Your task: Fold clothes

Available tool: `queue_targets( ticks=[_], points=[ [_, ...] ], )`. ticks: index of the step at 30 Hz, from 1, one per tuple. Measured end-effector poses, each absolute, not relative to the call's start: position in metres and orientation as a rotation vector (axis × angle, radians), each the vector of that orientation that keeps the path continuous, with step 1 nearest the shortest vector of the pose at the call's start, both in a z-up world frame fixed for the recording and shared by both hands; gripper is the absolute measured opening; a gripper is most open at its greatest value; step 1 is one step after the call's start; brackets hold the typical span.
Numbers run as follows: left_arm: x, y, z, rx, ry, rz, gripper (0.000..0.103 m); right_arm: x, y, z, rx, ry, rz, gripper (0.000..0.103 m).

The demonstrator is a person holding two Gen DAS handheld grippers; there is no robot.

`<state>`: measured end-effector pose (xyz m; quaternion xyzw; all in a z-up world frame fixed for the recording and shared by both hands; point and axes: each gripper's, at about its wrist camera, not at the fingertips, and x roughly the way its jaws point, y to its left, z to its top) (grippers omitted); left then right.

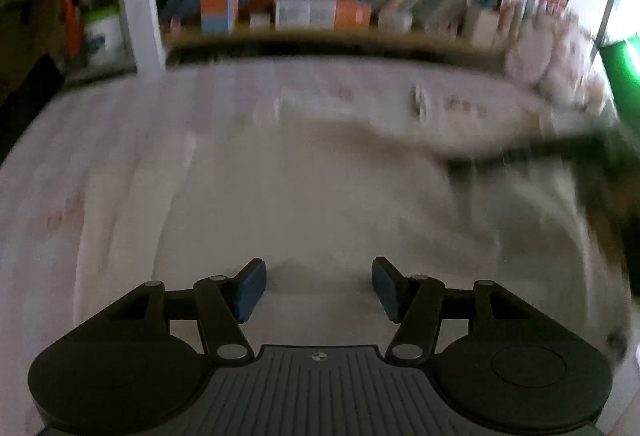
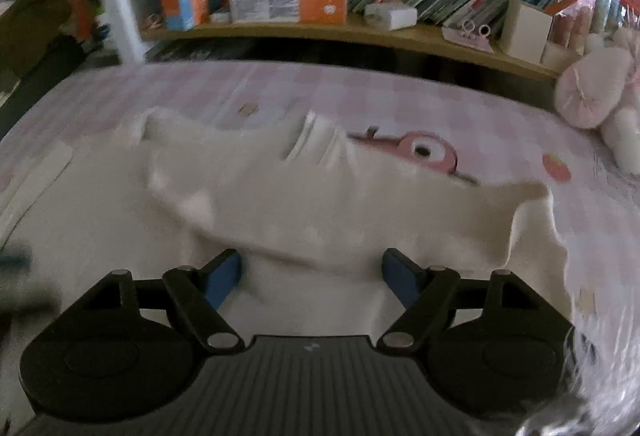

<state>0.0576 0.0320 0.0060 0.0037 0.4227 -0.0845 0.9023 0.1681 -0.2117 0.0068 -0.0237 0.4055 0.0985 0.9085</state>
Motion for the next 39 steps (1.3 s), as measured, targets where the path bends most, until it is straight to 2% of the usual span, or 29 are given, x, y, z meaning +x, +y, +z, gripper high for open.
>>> queue_targets(
  ticks=[5, 13, 17, 20, 23, 30, 39],
  points=[
    [0.048, 0.036, 0.011, 0.052, 0.866, -0.165, 0.061, 0.205, -0.242, 0.019, -0.012, 0.728, 0.035, 0.073],
    [0.050, 0.069, 0.017, 0.018, 0.859, -0.065, 0.061, 0.142, -0.276, 0.031, -0.008, 0.698, 0.100, 0.072],
    [0.054, 0.080, 0.013, 0.035, 0.890, -0.030, 0.061, 0.140, -0.278, 0.018, -0.051, 0.777, 0.141, 0.057],
    [0.051, 0.090, 0.010, 0.008, 0.897, -0.006, 0.061, 0.168, -0.286, 0.008, -0.125, 0.836, 0.078, 0.054],
    [0.046, 0.096, 0.012, -0.001, 0.894, 0.011, 0.061, 0.193, -0.314, 0.010, -0.058, 0.829, -0.007, 0.047],
    [0.039, 0.105, 0.018, -0.006, 0.874, 0.046, 0.061, 0.178, -0.329, 0.041, -0.016, 0.766, -0.069, 0.048],
    [0.054, 0.109, 0.024, 0.017, 0.827, 0.092, 0.061, 0.106, -0.262, 0.040, 0.020, 0.783, 0.112, 0.053]
  ],
)
